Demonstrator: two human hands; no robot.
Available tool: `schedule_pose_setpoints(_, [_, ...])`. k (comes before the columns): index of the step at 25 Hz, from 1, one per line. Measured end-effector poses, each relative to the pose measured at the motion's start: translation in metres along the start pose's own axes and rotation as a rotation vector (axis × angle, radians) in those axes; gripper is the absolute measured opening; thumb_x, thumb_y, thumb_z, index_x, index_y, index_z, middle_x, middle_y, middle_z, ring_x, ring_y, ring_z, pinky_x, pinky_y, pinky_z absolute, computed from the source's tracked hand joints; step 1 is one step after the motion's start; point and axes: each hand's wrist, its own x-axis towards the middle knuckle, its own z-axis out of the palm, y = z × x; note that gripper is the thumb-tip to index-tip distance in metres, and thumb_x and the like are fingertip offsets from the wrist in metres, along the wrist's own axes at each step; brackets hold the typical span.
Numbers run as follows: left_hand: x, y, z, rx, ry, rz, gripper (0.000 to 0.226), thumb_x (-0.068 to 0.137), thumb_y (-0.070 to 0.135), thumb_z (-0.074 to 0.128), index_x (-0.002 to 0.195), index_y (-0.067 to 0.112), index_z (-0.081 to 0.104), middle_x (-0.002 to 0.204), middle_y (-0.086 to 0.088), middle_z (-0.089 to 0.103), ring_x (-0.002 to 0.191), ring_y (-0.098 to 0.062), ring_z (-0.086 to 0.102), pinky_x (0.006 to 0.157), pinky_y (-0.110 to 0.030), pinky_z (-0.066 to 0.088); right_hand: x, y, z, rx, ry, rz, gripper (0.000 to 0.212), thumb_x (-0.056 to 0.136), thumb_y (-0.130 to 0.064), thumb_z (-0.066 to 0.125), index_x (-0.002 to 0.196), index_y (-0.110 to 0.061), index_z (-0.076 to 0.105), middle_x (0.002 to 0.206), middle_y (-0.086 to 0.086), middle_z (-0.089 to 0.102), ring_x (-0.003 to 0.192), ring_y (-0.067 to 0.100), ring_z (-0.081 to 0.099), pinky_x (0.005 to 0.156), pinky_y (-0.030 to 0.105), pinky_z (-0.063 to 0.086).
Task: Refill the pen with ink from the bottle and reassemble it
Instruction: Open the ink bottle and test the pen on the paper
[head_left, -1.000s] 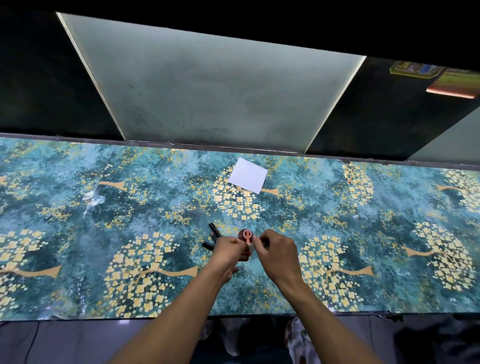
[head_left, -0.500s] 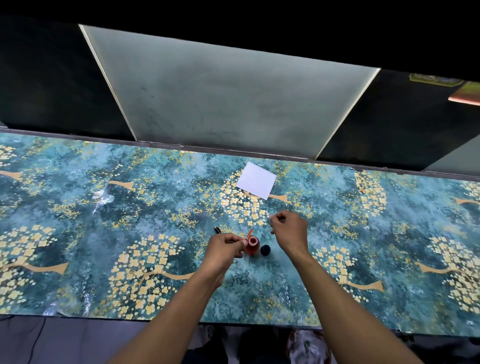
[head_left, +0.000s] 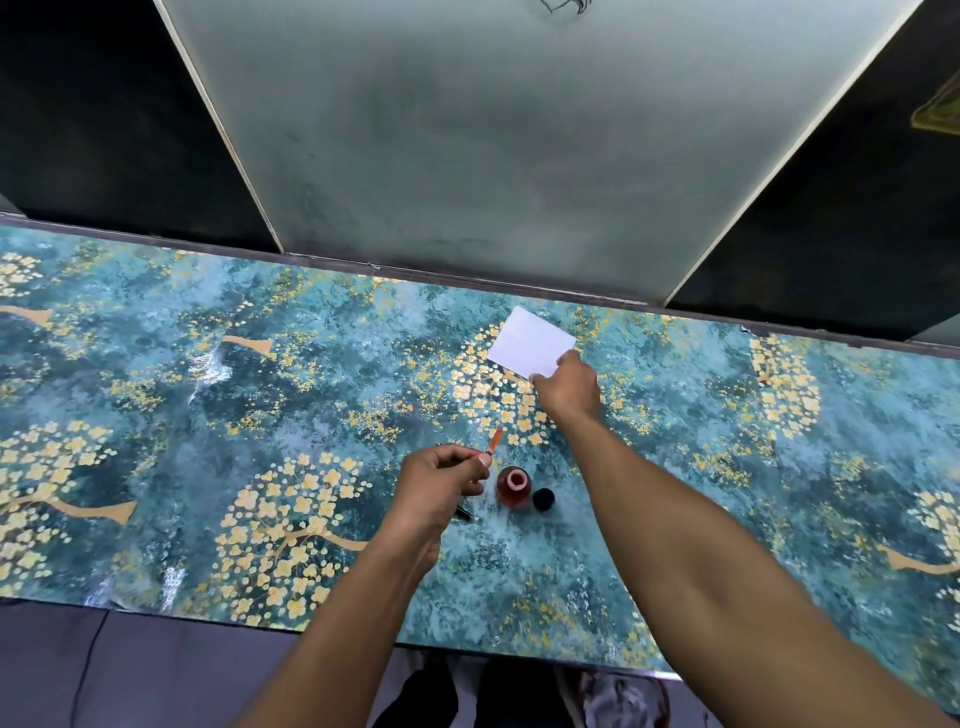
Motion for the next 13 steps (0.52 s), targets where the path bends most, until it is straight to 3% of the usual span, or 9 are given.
schedule_pose_setpoints(3, [0.002, -0.002, 0.001, 0.011, -0.007, 0.001, 0.011, 0.085, 0.018, 0.075, 0.076, 0.012, 0.076, 0.075, -0.007, 0.073, 0.064, -0.019, 0.065, 0.072, -0.05, 0.055, 0.012, 0.002, 0.011, -0.099, 0.002, -0.047, 0.057, 0.092, -0.031, 0.072, 0.139, -0.016, 0.045, 0.134, 0.018, 0.047, 0.114, 0.04, 0.058, 0.08, 0.043, 0.05])
schedule_pose_setpoints(7, [0.006, -0.006, -0.002, 0.006, 0.01, -0.009, 0.01, 0.086, 0.017, 0.074, 0.082, 0.008, 0.076, 0.077, -0.009, 0.073, 0.069, -0.02, 0.066, 0.072, -0.056, 0.058, 0.03, 0.0, 0.021, -0.048, 0.051, -0.124, 0.034, 0.095, 0.004, 0.055, 0.125, -0.011, 0.061, 0.12, 0.021, 0.063, 0.098, 0.037, 0.065, 0.083, 0.041, 0.058])
schedule_pose_setpoints(10, [0.006, -0.007, -0.008, -0.012, 0.038, -0.006, 0.011, 0.088, 0.014, 0.072, 0.082, 0.006, 0.075, 0.08, -0.012, 0.072, 0.07, -0.021, 0.063, 0.051, -0.033, 0.057, 0.026, -0.001, 0.018, 0.069, 0.056, -0.05, 0.032, 0.095, 0.004, 0.05, 0.106, -0.019, 0.069, 0.107, 0.012, 0.072, 0.084, 0.028, 0.066, 0.076, 0.039, 0.059])
schedule_pose_setpoints(11, [0.007, -0.006, -0.009, -0.023, 0.048, -0.009, 0.011, 0.088, 0.014, 0.072, 0.082, 0.005, 0.075, 0.081, -0.012, 0.071, 0.069, -0.021, 0.062, 0.05, -0.028, 0.053, 0.019, -0.001, 0.015, 0.14, 0.038, -0.037, 0.03, 0.095, 0.002, 0.052, 0.106, -0.021, 0.07, 0.106, 0.01, 0.072, 0.078, 0.024, 0.065, 0.071, 0.036, 0.058])
schedule_pose_setpoints(13, [0.009, -0.003, -0.007, -0.043, 0.071, -0.013, 0.011, 0.088, 0.016, 0.072, 0.084, 0.006, 0.075, 0.081, -0.011, 0.072, 0.071, -0.021, 0.062, 0.059, -0.03, 0.052, -0.003, -0.002, 0.008, 0.373, -0.059, -0.023, 0.033, 0.096, 0.0, 0.054, 0.118, -0.019, 0.068, 0.107, 0.008, 0.07, 0.069, 0.018, 0.06, 0.06, 0.031, 0.05])
